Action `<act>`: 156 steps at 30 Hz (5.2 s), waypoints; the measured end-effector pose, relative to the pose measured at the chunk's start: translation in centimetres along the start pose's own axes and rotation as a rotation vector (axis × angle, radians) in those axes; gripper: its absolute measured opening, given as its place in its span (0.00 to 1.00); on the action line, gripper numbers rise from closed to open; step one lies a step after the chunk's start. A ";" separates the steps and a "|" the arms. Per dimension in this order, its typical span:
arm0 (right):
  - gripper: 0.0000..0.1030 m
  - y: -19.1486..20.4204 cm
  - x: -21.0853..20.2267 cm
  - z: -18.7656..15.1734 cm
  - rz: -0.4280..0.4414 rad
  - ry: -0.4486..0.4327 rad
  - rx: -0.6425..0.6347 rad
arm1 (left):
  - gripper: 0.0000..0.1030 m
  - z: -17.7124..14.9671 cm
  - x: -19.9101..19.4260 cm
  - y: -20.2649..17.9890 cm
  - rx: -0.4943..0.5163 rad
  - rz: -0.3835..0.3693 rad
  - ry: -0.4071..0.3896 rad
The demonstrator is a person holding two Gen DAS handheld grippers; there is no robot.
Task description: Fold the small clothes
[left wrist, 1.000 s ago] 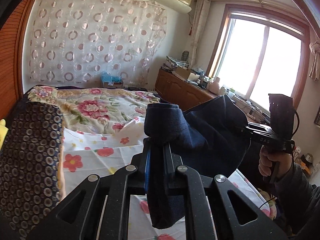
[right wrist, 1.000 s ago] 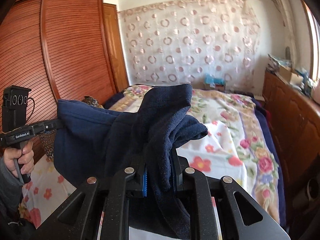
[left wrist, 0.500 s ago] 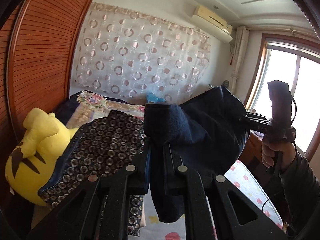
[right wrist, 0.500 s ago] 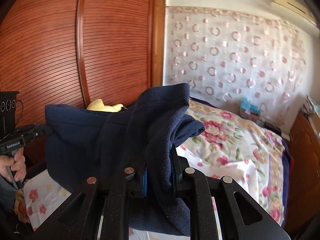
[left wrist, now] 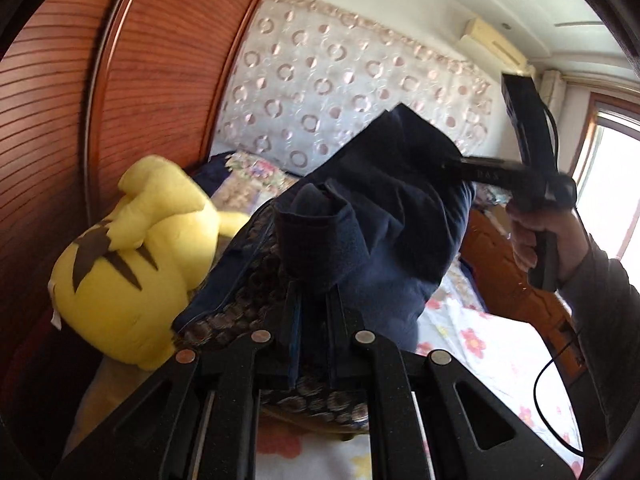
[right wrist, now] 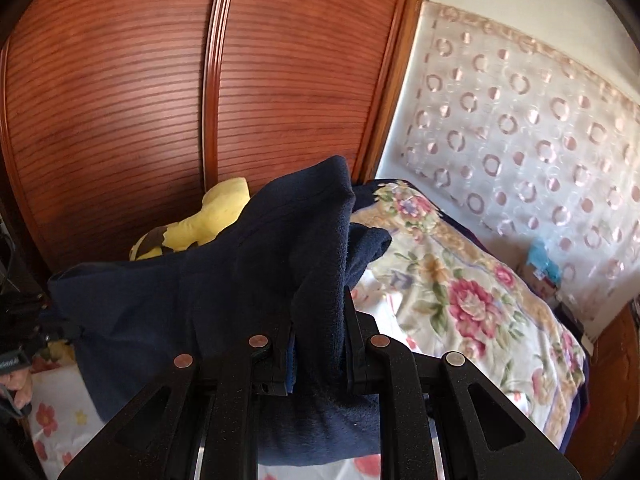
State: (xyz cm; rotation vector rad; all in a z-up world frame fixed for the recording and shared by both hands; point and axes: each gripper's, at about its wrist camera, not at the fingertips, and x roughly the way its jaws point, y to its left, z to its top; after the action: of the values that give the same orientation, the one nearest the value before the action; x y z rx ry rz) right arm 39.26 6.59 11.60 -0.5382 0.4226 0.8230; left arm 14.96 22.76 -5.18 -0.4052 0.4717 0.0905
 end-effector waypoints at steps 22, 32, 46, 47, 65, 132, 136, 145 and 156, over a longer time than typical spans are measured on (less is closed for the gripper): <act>0.41 -3.5 9.2 -3.7 -0.019 0.067 0.196 | 0.12 -2.2 -0.4 0.3 0.069 0.131 0.055; 0.42 0.4 1.6 -6.3 -0.087 -0.003 0.263 | 0.26 -2.4 -4.6 -2.6 0.170 0.150 0.005; 0.42 5.4 -16.9 -14.3 -0.212 -0.127 0.348 | 0.85 -4.2 -7.9 -9.3 0.291 0.028 -0.007; 0.42 5.8 -17.8 -15.2 -0.219 -0.129 0.358 | 0.87 -4.5 -7.9 -9.9 0.305 0.027 -0.002; 0.70 14.3 -28.7 -24.0 -0.418 -0.168 0.569 | 0.87 -7.1 -10.4 -18.5 0.400 -0.098 -0.014; 0.70 16.9 -32.0 -25.8 -0.491 -0.248 0.600 | 0.87 -5.9 -13.1 -20.6 0.412 -0.065 -0.075; 0.70 16.9 -32.0 -25.8 -0.490 -0.247 0.599 | 0.87 -5.9 -13.1 -20.6 0.413 -0.065 -0.077; 0.70 16.8 -32.0 -26.0 -0.490 -0.248 0.600 | 0.87 -6.0 -13.0 -20.6 0.414 -0.065 -0.077; 0.70 16.8 -32.1 -26.0 -0.489 -0.251 0.600 | 0.87 -6.1 -13.0 -20.6 0.415 -0.064 -0.079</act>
State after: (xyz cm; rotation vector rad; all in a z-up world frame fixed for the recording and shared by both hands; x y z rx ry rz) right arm 2.84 -17.90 3.93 0.0312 0.2684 0.2574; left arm 4.52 1.58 3.21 -0.0089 0.3873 -0.0533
